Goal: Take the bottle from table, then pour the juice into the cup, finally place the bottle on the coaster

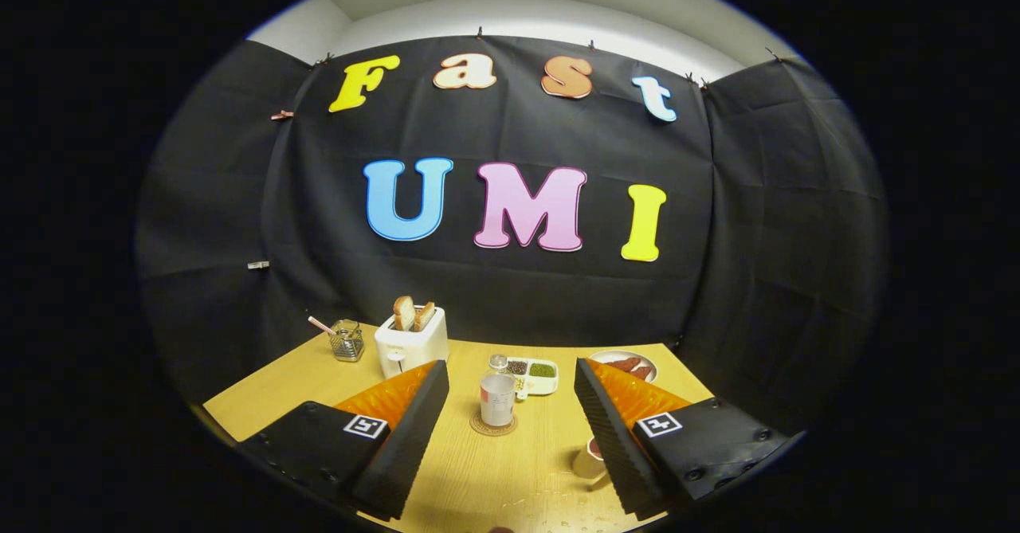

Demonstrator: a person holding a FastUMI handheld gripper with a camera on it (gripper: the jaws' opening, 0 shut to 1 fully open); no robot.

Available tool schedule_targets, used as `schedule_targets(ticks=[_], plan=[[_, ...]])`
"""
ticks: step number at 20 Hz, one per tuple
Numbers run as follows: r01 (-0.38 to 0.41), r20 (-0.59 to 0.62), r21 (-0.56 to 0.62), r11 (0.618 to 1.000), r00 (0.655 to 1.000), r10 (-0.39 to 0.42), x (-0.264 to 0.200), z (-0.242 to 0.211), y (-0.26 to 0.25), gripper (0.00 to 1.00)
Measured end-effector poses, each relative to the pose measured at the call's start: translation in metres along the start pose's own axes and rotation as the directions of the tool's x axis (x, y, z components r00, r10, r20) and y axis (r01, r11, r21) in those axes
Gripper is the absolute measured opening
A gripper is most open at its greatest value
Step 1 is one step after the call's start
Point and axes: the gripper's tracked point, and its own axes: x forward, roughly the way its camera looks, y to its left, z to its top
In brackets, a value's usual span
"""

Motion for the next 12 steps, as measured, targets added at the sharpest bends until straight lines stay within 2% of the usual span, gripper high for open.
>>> schedule_targets(ticks=[4,7,12], plan=[[-0.004,0.008,0.000,1.000,1.000,0.004,-0.041,0.007,0.008,0.97],[0.007,-0.016,-0.029,1.000,1.000,-0.007,-0.067,-0.009,0.012,0.97],[0.025,-0.023,-0.010,1.000,0.999,-0.026,-0.091,-0.018,0.027,0.97]])
